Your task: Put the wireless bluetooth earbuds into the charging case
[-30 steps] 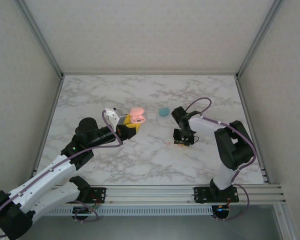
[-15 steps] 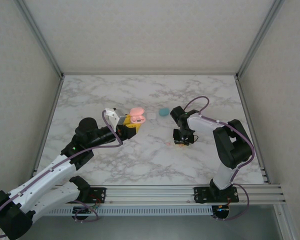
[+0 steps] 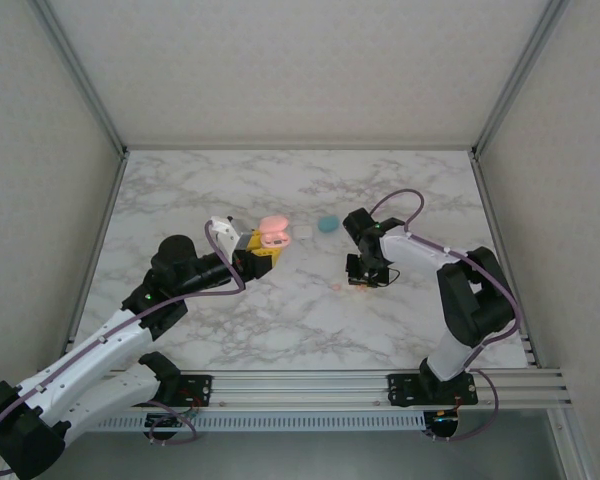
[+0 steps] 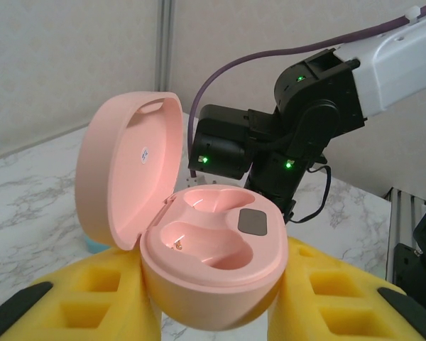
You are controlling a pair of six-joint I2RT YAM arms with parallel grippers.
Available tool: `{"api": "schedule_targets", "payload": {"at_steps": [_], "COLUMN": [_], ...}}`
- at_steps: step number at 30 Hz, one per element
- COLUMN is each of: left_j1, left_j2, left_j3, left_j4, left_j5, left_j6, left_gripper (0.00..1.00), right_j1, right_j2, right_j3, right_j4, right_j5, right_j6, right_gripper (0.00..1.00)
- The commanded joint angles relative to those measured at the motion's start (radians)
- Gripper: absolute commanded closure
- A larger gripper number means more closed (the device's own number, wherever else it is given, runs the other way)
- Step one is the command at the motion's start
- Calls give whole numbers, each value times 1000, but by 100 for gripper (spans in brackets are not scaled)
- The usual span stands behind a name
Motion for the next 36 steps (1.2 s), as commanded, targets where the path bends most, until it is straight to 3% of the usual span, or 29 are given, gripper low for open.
{"api": "schedule_targets", "payload": {"at_steps": [1,10,17,22,36], "left_j1": [-8,-9,-9,-8,-8], "left_j2": [-11,-14,-13,-9,-6], "left_j3": [28,34,37,39,41], "left_j4": [15,8,2,4,-1], "left_j5": [-7,-10,-9,-11,-10], "left_j6": [4,6,7,6,7], "left_gripper": [71,70,70,70,70], "right_j1": [10,27,32,33,34], "right_j2": [23,127,112,108,50], "right_j3": [0,39,39,39,38], "right_j4": [-26,-72,-85,-87,-88], "right_j5": [0,23,36,26,17], "right_j6": [-45,-122,-111,-97,-72], "right_gripper": [80,79,70,70,80]}}
